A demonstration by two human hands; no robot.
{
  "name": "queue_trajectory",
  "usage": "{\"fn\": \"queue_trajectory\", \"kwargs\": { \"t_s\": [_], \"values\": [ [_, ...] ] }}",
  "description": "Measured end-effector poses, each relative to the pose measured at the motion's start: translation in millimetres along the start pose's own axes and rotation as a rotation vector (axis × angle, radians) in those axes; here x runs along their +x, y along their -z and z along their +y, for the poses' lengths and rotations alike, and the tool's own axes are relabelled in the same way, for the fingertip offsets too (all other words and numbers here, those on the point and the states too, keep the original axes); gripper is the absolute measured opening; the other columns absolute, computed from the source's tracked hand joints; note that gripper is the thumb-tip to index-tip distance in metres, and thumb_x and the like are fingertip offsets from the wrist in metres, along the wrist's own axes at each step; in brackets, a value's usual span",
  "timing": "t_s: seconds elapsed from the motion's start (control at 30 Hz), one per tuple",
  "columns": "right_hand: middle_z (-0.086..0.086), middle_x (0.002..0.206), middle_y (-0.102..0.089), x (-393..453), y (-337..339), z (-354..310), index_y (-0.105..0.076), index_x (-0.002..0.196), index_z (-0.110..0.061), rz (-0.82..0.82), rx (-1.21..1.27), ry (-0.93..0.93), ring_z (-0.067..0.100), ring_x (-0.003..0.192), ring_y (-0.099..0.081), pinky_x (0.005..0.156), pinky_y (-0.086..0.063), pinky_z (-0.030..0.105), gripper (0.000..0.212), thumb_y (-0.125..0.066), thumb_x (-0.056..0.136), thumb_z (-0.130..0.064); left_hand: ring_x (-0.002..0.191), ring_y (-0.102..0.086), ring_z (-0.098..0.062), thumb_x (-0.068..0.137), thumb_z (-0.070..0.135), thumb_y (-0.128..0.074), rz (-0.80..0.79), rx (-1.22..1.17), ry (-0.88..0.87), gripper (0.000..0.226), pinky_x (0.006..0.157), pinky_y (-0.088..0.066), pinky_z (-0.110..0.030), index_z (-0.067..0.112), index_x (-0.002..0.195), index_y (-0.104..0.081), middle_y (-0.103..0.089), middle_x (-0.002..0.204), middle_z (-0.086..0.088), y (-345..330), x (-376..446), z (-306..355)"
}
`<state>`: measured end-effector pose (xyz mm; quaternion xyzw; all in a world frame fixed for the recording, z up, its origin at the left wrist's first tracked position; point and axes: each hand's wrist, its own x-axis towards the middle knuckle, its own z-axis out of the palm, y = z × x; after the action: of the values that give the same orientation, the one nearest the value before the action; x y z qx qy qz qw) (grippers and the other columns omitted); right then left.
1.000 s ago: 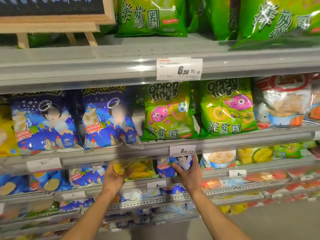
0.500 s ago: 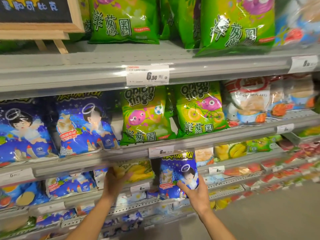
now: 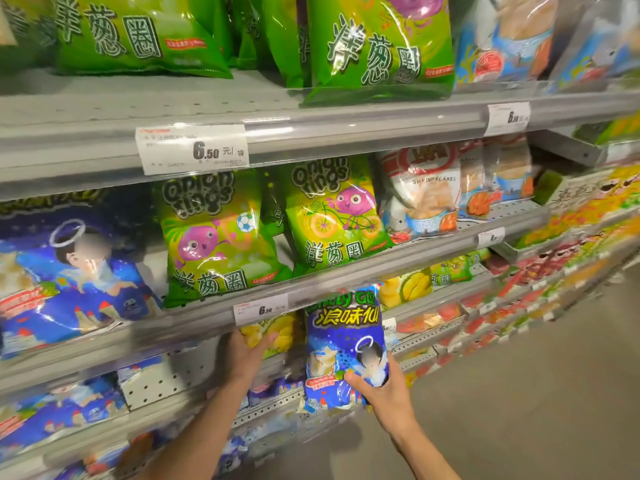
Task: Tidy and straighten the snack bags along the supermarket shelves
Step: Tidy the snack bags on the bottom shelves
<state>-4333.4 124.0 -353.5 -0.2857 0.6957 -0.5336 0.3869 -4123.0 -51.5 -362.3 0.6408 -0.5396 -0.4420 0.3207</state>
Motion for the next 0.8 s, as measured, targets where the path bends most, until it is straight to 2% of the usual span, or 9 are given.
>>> {"fn": "queue_trajectory", "kwargs": {
  "t_s": [0.17,0.23,0.33,0.43,0.5,0.57,0.63,0.7,0.8],
  "values": [
    [0.004,0.119,-0.075,-7,-7,-4,-0.061,0.128,-0.014,-0.063,0.032,0.014,0.023,0.112,-0.07,0.099,-0.057,0.039,0.064,-0.092,0.072,-0.011,0.087,-0.061,-0.022,0.079,0.039,-0.081,-0.097,0.119,0.015,0.038,0.076,-0.046,-0.032,0.02,0.095,-0.052,-0.065,0.096,-0.002,0,11,-1],
    [0.003,0.121,-0.074,-12,-17,-6,-0.058,0.132,-0.013,-0.134,0.02,0.016,0.022,0.115,-0.069,0.096,-0.057,0.031,0.066,-0.09,0.074,-0.009,0.094,-0.064,-0.026,0.082,0.025,-0.078,-0.147,0.188,-0.009,0.033,0.083,-0.051,-0.036,0.017,0.104,-0.055,-0.068,0.104,-0.007,5,14,-3],
    [-0.005,0.114,-0.077,-19,-42,-10,-0.058,0.132,-0.015,-0.228,0.005,0.005,0.01,0.107,-0.071,0.083,-0.056,0.017,0.066,-0.09,0.074,-0.008,0.108,-0.063,-0.029,0.085,0.007,-0.069,-0.194,0.213,-0.076,0.046,0.095,-0.05,-0.043,0.014,0.128,-0.053,-0.066,0.122,-0.009,28,5,-17],
    [-0.008,0.115,-0.076,-26,-78,-13,-0.06,0.131,-0.017,-0.305,-0.003,0.002,0.006,0.108,-0.07,0.086,-0.056,0.019,0.066,-0.091,0.073,-0.013,0.112,-0.061,-0.028,0.102,0.017,-0.045,0.008,0.415,-0.205,0.029,0.101,-0.045,-0.042,0.011,0.126,-0.059,-0.066,0.124,-0.008,61,-7,-42],
    [-0.017,0.114,-0.074,-29,-104,-17,-0.062,0.126,-0.026,-0.325,-0.012,0.033,-0.001,0.107,-0.067,0.09,-0.054,0.017,0.062,-0.092,0.072,-0.02,0.114,-0.056,-0.028,0.105,0.018,-0.026,0.067,0.541,-0.257,0.041,0.104,-0.038,-0.038,0.008,0.124,-0.062,-0.064,0.123,-0.01,87,-19,-60],
    [-0.017,0.108,-0.075,-28,-132,-20,-0.062,0.125,-0.027,-0.347,-0.027,0.074,-0.002,0.099,-0.068,0.08,-0.052,0.012,0.062,-0.092,0.072,-0.018,0.116,-0.053,-0.028,0.101,0.021,-0.019,0.072,0.625,-0.338,0.05,0.105,-0.035,-0.035,0.007,0.125,-0.061,-0.061,0.123,-0.009,114,-32,-80],
    [0.001,0.109,-0.074,-25,-161,-22,-0.058,0.131,-0.016,-0.353,-0.006,0.057,0.012,0.085,-0.067,0.074,-0.053,0.023,0.069,-0.091,0.072,-0.007,0.117,-0.055,-0.031,0.1,0.026,-0.023,0.111,0.631,-0.363,0.05,0.104,-0.039,-0.037,0.006,0.123,-0.063,-0.061,0.124,-0.011,137,-51,-95],
    [0.015,0.116,-0.07,-27,-190,-24,-0.051,0.138,-0.012,-0.366,0.008,0.068,0.025,0.084,-0.057,0.074,-0.052,0.034,0.077,-0.091,0.072,-0.007,0.122,-0.053,-0.027,0.098,0.026,-0.038,0.146,0.553,-0.292,0.039,0.102,-0.045,-0.04,0.015,0.129,-0.059,-0.056,0.133,-0.006,157,-68,-111],
    [0.014,0.106,-0.069,-29,-225,-30,-0.057,0.13,-0.021,-0.351,-0.022,0.159,0.023,0.079,-0.061,0.063,-0.055,0.029,0.068,-0.093,0.073,-0.022,0.12,-0.052,-0.017,0.091,0.02,-0.051,0.145,0.757,-0.263,0.043,0.094,-0.047,-0.029,0.024,0.134,-0.052,-0.051,0.136,0.002,182,-82,-128]
  ]
}}
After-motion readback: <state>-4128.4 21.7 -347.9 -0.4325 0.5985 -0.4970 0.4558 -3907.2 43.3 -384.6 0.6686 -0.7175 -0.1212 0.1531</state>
